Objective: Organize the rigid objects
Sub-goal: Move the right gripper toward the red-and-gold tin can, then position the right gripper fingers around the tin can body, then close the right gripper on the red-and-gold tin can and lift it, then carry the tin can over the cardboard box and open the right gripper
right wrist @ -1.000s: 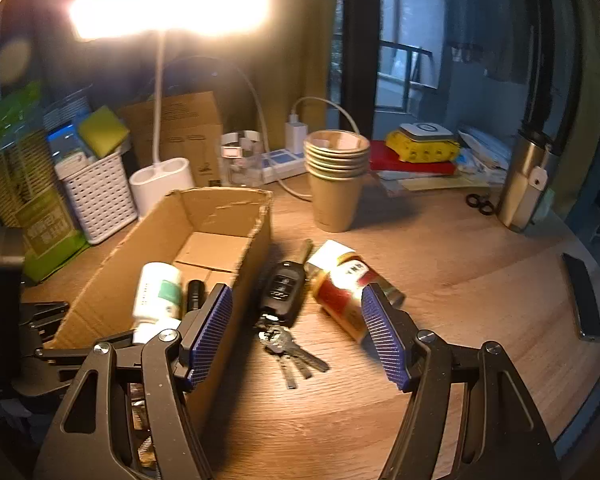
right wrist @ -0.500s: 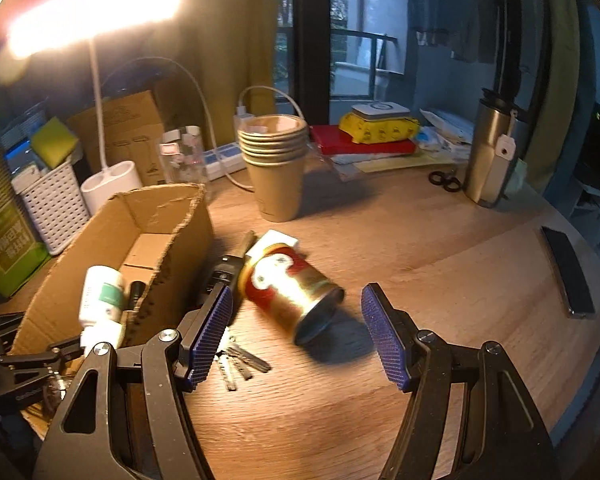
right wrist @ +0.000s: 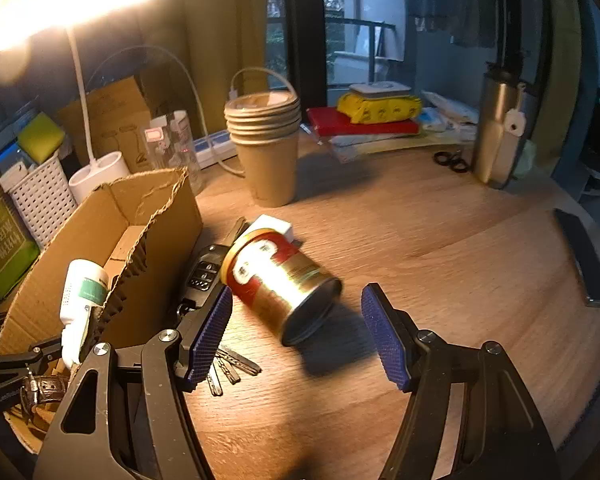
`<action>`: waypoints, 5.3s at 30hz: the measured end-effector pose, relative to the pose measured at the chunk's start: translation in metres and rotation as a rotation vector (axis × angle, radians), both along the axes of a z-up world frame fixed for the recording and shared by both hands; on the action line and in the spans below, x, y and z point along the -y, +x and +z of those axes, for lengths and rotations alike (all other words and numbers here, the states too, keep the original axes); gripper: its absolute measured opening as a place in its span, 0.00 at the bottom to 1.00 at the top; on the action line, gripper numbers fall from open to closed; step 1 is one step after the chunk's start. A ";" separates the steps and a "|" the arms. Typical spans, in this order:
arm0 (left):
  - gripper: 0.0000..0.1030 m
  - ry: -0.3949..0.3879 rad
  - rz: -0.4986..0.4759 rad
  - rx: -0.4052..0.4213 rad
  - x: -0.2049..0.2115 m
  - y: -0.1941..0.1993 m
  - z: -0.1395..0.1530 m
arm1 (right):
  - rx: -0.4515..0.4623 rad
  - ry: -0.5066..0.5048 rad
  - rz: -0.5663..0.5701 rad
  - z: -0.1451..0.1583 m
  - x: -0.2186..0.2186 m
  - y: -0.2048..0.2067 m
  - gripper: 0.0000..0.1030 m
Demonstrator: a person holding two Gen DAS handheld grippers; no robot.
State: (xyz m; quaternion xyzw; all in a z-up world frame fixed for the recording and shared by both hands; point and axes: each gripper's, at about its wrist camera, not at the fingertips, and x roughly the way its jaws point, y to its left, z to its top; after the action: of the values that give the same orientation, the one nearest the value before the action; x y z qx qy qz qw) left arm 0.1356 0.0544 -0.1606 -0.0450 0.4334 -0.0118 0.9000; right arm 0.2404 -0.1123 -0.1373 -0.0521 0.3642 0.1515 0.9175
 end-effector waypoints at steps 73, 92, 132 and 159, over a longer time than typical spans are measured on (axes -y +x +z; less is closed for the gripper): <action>0.32 -0.001 0.000 0.000 0.000 0.000 0.000 | -0.014 -0.113 0.103 -0.015 -0.007 0.036 0.67; 0.32 -0.001 0.000 0.000 0.000 0.000 0.000 | -0.013 -0.133 0.127 -0.014 -0.016 0.051 0.66; 0.32 -0.001 0.000 0.000 0.000 0.000 0.000 | -0.015 -0.158 0.196 -0.015 -0.035 0.029 0.58; 0.32 -0.001 0.000 0.000 0.000 0.000 0.000 | 0.220 -0.125 0.298 0.064 -0.078 -0.046 0.56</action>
State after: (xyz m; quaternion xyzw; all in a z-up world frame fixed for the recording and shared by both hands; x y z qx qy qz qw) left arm 0.1355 0.0547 -0.1607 -0.0456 0.4334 -0.0118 0.9000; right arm 0.1940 -0.0347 -0.0728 -0.1785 0.2584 0.2564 0.9141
